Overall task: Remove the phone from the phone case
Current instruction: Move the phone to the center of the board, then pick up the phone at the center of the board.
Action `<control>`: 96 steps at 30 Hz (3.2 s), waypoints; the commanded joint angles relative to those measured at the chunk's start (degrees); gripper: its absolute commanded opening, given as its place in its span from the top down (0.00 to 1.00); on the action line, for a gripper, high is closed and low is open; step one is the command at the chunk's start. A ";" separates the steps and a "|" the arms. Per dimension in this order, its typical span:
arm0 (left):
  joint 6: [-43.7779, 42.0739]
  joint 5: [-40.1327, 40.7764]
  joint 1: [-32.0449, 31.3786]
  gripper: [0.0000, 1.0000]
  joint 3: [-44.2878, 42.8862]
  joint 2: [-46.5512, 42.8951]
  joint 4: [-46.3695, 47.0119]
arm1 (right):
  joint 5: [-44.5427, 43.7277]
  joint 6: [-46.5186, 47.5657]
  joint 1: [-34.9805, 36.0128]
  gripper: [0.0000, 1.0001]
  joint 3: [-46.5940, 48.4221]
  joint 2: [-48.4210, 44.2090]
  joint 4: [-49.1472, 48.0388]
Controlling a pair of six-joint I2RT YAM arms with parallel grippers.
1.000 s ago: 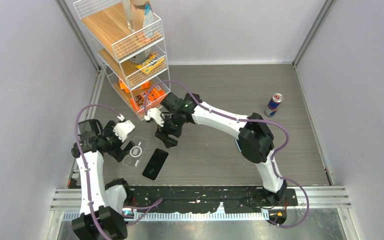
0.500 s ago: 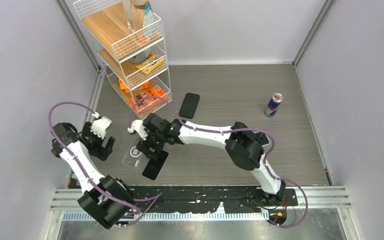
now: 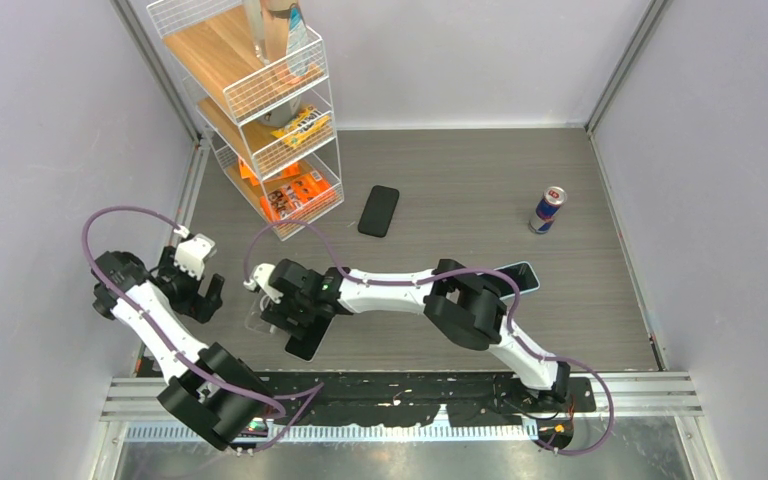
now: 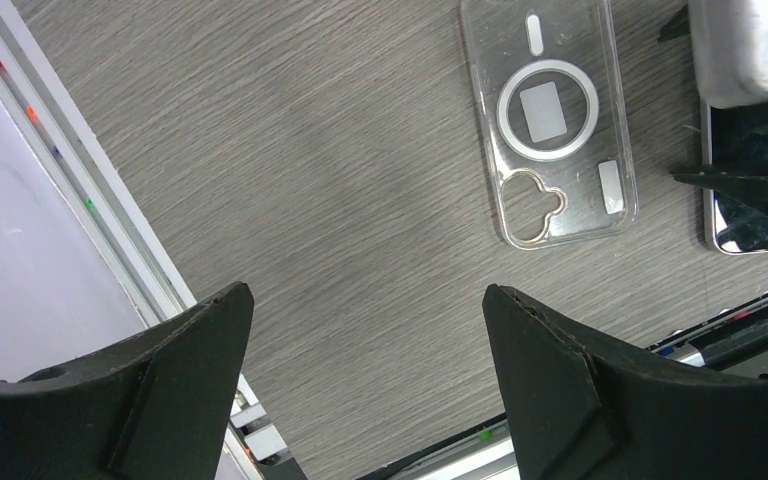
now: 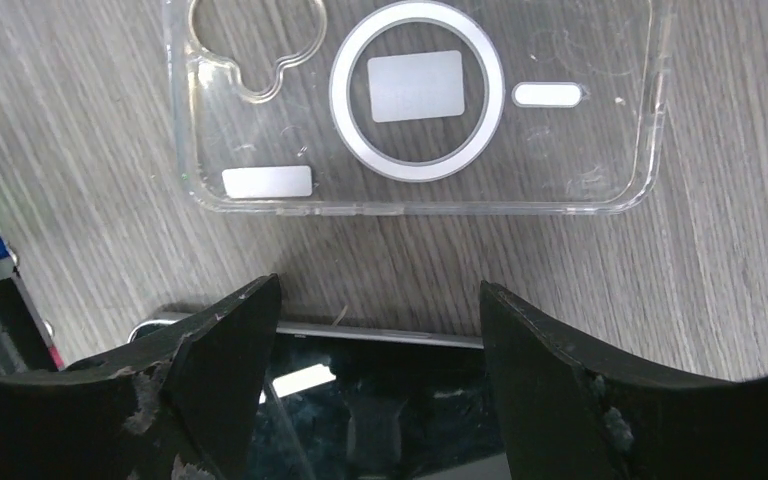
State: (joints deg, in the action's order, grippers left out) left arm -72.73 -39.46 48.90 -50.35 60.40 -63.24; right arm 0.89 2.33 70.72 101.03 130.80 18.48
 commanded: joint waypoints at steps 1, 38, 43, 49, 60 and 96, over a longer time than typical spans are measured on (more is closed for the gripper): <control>-1.71 -2.58 0.92 0.11 -1.77 -0.63 -1.37 | -3.95 -1.22 0.41 0.22 3.47 0.52 -1.68; -2.84 -8.28 1.13 0.11 -1.98 -3.75 -5.81 | 0.22 23.57 -13.27 0.30 -37.71 -28.56 4.74; -2.92 -9.12 1.06 0.10 -1.45 -5.29 -6.33 | -0.68 29.37 -17.98 0.30 -42.36 -32.54 5.24; -4.67 -10.42 1.02 0.10 -0.48 -8.32 -8.71 | 0.06 31.31 -21.37 0.24 -43.87 -37.24 6.98; -5.01 -16.53 -0.29 0.02 2.36 -18.00 -11.81 | -0.71 27.61 -29.17 0.03 -38.61 -49.31 10.83; 50.58 15.12 -60.54 0.00 -0.02 -13.97 14.96 | -0.24 71.61 -55.49 0.05 -49.73 -54.53 28.49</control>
State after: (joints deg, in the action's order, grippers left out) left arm -24.14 -26.02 -9.34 -47.77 45.65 -51.51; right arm 2.57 64.14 17.30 51.46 75.64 46.44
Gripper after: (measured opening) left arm 0.994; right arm 0.954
